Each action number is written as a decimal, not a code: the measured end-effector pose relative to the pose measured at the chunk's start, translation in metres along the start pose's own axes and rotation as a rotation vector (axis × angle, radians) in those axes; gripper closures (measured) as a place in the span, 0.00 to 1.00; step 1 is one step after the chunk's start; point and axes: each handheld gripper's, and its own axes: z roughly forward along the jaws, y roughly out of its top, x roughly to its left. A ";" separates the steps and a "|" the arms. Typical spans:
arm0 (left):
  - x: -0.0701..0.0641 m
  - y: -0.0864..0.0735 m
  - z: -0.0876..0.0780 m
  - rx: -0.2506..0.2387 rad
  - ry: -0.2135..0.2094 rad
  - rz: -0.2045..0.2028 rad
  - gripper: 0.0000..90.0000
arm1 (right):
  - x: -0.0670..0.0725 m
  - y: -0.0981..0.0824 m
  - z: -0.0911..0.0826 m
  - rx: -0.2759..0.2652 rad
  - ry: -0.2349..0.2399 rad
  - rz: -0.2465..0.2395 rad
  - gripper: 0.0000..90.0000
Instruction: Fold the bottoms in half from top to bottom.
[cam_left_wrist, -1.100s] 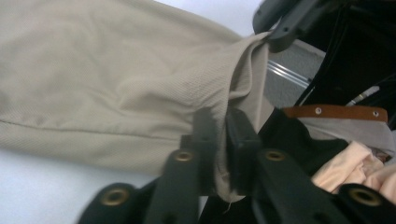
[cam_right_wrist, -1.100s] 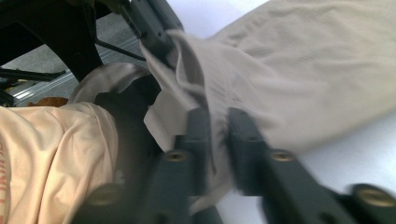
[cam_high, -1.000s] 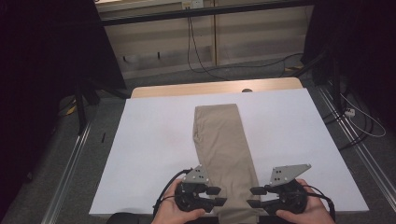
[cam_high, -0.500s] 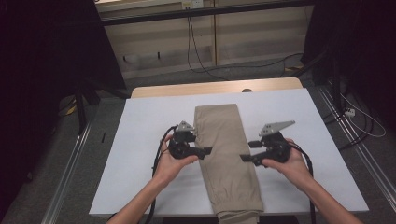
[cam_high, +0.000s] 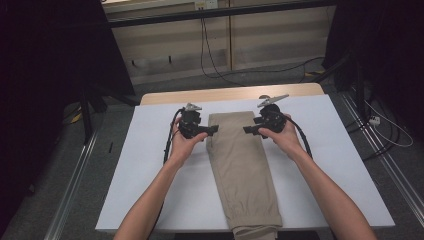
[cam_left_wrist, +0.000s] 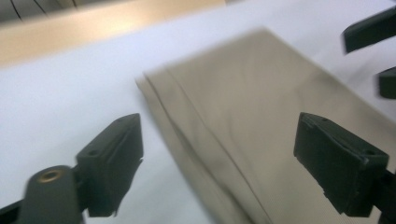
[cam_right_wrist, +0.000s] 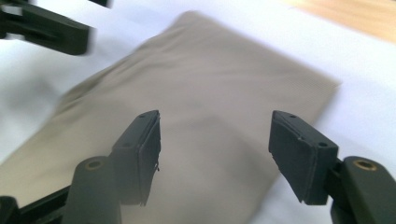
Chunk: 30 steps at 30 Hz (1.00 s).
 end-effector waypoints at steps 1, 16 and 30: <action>0.004 0.003 0.004 -0.002 0.010 -0.013 0.18 | -0.007 0.003 0.005 -0.007 -0.014 0.011 0.40; 0.035 0.009 0.040 0.047 0.004 -0.095 0.19 | -0.055 0.027 0.061 0.047 -0.150 0.039 0.47; 0.046 0.013 0.076 0.120 -0.002 -0.068 0.37 | -0.067 0.025 0.070 0.043 -0.095 0.064 0.69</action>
